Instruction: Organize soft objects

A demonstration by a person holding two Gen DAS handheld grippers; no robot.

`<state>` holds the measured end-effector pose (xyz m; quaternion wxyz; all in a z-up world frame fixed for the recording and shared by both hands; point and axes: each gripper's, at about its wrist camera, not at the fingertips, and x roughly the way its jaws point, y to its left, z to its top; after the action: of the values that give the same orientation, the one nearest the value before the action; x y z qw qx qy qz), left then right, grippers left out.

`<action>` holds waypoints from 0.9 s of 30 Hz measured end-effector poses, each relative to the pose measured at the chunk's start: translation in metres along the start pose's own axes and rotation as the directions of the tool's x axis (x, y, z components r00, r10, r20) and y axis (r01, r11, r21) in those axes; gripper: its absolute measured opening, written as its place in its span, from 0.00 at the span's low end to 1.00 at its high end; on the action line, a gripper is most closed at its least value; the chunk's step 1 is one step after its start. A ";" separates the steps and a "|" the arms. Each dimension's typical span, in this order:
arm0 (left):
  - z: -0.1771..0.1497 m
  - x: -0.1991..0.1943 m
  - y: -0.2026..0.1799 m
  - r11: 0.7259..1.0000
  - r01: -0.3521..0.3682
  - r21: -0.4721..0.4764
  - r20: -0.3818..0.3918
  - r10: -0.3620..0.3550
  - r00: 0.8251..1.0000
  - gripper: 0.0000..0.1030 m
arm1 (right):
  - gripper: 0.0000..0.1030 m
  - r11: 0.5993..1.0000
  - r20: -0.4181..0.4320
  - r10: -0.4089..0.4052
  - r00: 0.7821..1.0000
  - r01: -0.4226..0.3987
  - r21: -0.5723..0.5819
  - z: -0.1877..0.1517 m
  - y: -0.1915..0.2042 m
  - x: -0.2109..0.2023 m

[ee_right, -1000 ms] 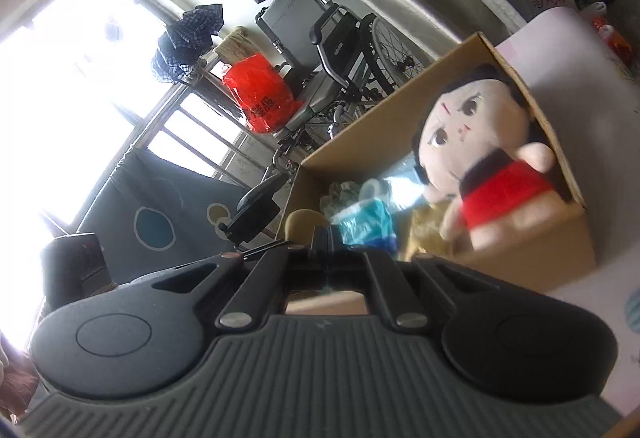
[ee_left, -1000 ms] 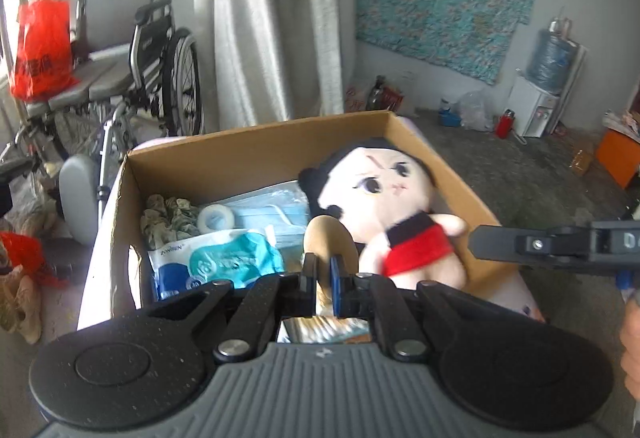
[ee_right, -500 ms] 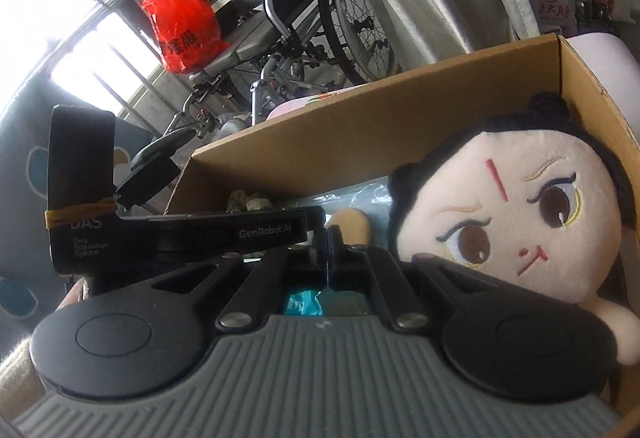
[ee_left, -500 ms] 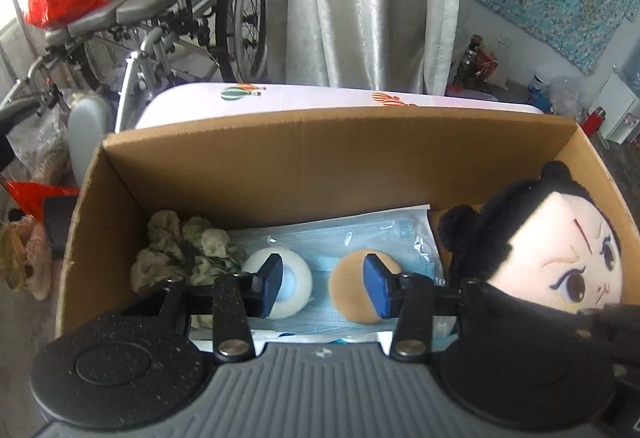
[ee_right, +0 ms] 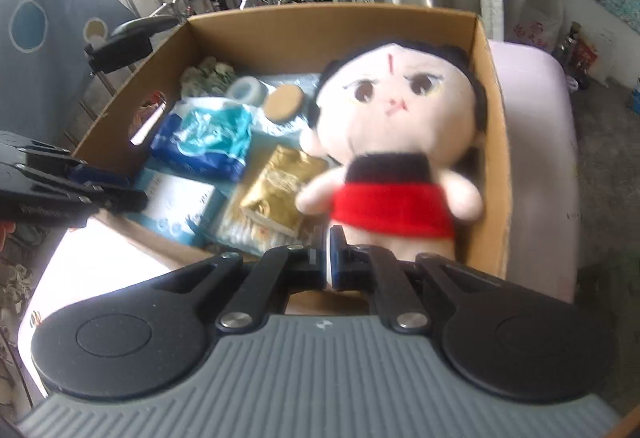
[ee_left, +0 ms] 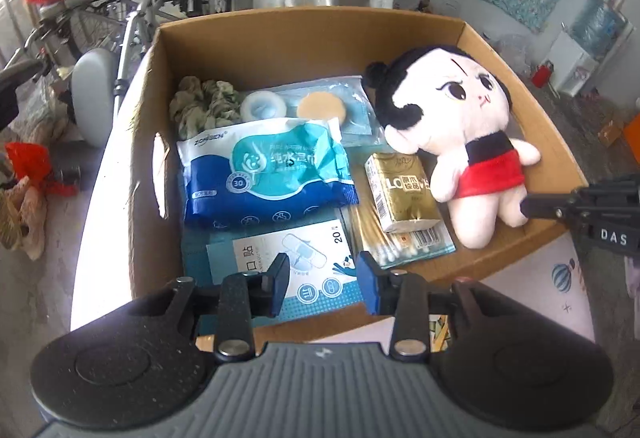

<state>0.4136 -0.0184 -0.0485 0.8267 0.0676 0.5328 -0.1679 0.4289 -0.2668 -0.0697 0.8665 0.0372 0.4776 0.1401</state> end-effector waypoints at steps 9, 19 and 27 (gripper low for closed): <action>-0.036 -0.014 0.013 0.990 0.001 -0.141 0.104 0.014 0.994 0.45 | 0.01 0.995 0.025 -0.027 0.999 0.024 0.100 -0.035 -0.023 -0.024; -0.133 -0.053 -0.005 0.985 0.026 -0.171 0.154 0.001 0.988 0.61 | 0.00 0.996 0.059 -0.005 0.998 0.000 0.093 -0.145 0.011 -0.091; -0.211 -0.091 -0.031 0.989 -0.037 -0.144 0.189 0.064 0.980 0.63 | 0.00 0.973 0.109 0.075 0.991 -0.097 0.211 -0.238 0.033 -0.148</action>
<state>0.1873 0.0322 -0.0535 0.8813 0.0066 0.4584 -0.1149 0.1476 -0.2925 -0.0713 0.8734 0.1589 0.4437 0.1229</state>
